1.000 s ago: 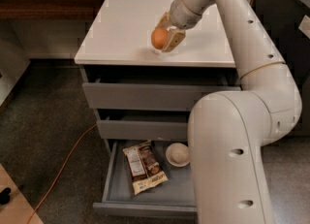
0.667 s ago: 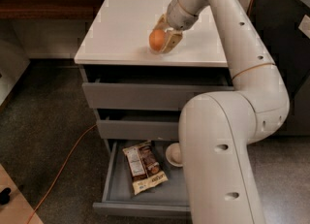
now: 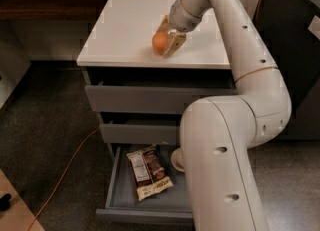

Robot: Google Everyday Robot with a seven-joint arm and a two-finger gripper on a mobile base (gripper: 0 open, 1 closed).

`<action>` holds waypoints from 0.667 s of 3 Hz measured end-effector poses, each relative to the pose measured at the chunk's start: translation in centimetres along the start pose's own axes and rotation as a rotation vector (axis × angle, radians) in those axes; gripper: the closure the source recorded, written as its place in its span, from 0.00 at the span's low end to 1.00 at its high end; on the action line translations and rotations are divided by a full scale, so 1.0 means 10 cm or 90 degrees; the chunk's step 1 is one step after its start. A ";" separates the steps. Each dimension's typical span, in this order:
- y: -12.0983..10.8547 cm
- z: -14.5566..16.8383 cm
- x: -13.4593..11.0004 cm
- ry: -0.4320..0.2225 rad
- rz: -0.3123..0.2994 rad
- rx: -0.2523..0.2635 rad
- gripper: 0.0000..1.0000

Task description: Pick orange from bottom drawer and place on counter

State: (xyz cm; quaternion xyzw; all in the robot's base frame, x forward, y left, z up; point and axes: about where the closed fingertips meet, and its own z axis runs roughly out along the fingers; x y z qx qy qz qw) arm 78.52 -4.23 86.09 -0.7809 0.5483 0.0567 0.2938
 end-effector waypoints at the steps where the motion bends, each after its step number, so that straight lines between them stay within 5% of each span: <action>1: -0.09 0.10 -0.01 -0.004 0.000 0.016 0.00; 2: -0.09 0.10 -0.01 -0.004 0.000 0.016 0.00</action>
Offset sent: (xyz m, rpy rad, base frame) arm 0.0048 0.0036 -0.0016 0.0074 -0.0102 -0.0044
